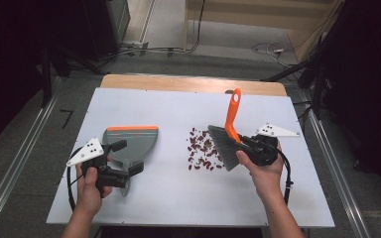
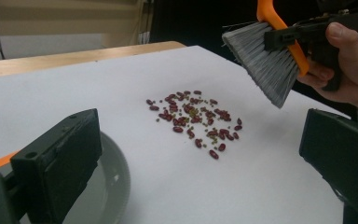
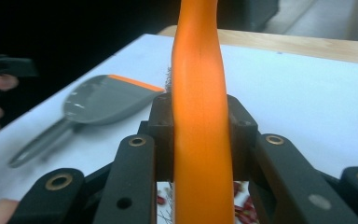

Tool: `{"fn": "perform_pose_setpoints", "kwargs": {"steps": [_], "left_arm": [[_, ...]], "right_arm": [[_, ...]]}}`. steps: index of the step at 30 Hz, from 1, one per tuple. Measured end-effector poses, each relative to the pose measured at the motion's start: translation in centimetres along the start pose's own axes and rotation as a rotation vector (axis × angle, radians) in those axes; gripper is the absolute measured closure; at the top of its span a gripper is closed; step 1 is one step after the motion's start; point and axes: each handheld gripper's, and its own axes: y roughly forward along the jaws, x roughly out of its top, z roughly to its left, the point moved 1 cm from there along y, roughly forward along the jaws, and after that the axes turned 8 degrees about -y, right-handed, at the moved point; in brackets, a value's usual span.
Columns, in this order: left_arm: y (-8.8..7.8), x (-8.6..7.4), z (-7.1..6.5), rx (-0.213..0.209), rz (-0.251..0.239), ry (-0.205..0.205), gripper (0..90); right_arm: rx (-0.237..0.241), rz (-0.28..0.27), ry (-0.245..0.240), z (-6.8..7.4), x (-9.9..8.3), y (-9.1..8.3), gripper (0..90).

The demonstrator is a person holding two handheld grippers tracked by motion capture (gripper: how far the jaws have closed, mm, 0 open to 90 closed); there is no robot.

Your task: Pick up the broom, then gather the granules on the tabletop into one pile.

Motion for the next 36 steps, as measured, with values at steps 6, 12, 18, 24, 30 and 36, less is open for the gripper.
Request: {"fn": "perform_pose_setpoints", "kwargs": {"steps": [6,12,18,24,30,36], "left_arm": [[-1.0,0.0,0.6,0.049,-0.005,0.016,0.0],[-1.8,0.0,1.8,0.041,-0.021,0.006,0.0],[-1.4,-0.1,1.9,0.047,0.005,0.033,0.0],[-0.4,-0.5,1.1,0.09,0.057,0.101,0.0],[-0.1,-0.7,1.3,0.085,0.065,0.094,0.0],[0.0,-0.7,1.4,0.073,0.063,0.078,0.0]], "right_arm": [[-0.12,0.075,0.014,-1.9,-0.1,0.1,68.0],[-0.182,0.153,0.047,-3.9,-0.2,0.9,68.0],[-0.278,0.269,0.019,-5.4,0.5,2.5,68.0],[-0.322,0.348,0.036,-6.5,1.0,3.5,68.0],[-0.376,0.463,0.016,-7.3,1.0,5.3,68.0],[-0.417,0.568,-0.054,-6.8,0.4,7.9,68.0]]}}
